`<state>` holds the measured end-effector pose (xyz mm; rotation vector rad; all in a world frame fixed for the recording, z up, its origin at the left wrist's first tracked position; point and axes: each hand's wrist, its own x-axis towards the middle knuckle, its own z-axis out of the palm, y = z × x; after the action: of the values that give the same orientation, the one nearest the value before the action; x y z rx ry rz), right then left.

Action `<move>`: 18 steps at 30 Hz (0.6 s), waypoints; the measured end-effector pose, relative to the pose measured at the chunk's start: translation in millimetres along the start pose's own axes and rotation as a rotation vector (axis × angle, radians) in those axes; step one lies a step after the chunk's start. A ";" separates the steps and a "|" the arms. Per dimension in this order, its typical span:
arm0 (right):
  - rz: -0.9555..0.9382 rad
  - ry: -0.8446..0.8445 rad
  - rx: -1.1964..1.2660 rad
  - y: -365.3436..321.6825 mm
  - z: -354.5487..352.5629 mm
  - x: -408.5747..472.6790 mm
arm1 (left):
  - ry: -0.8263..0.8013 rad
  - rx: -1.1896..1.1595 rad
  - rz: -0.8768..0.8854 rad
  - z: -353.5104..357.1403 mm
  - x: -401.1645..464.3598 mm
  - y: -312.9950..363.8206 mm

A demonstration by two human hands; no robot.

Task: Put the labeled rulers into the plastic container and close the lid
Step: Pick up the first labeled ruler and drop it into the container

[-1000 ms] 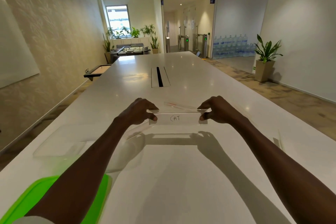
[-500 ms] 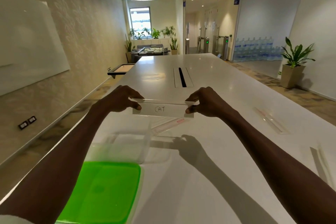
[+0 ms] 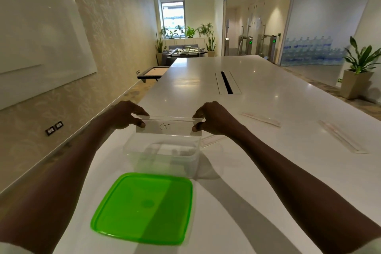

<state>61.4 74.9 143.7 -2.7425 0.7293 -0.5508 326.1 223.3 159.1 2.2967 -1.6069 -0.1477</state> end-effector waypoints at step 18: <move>-0.002 -0.346 -0.187 -22.1 49.2 32.9 | -0.198 0.214 -0.063 38.0 12.5 -25.7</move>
<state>117.8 83.4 116.5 -2.8971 0.7203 -0.0022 343.2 211.6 116.3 2.5669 -1.7201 -0.2346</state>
